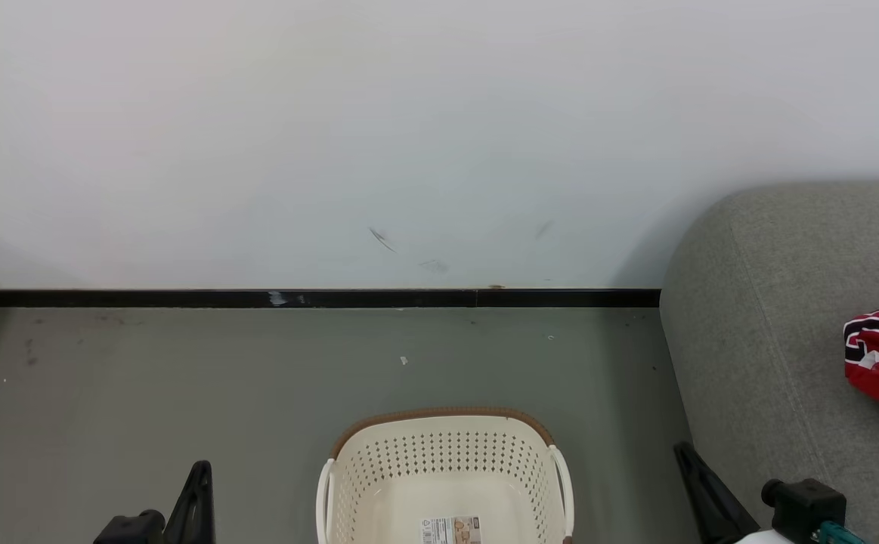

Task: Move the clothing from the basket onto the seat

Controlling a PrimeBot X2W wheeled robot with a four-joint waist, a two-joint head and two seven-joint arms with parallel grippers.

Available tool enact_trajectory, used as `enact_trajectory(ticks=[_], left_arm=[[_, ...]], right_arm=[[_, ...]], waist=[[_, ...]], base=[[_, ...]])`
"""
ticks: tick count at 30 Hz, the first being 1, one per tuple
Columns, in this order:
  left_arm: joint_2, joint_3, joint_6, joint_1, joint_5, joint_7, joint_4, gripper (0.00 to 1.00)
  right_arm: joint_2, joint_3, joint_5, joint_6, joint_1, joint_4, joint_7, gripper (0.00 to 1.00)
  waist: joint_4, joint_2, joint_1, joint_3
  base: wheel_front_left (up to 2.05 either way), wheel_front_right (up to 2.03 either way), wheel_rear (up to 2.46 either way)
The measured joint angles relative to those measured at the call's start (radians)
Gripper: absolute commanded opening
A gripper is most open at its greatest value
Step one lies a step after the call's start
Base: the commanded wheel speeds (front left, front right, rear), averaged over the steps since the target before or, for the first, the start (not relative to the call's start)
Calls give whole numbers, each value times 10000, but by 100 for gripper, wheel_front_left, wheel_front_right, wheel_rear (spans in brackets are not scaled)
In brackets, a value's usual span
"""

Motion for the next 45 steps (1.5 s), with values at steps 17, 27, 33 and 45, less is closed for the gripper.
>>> enact_trajectory(ticks=[17,27,33,45], left_arm=[[-203,629,-525,-9,-2332,566,-125,0],[-351,938,-830,-19,-3455,901,-136,0],[-422,1158,-1022,-51,-4247,1139,-136,0],[-571,1567,-1419,-183,-5768,1563,-119,0]], right_arm=[[0,-199,3246,-2,-16,-163,487,0],[-102,-326,4736,-2,-92,-88,794,0],[-169,-408,5754,-2,-187,-31,999,0],[-330,-485,7756,0,-532,184,1406,0]], waist=[[-106,0,55,53],[-149,0,84,46],[-177,0,84,56],[-235,0,39,124]], base=[[0,0,0],[0,0,0],[0,0,0],[0,0,0]])
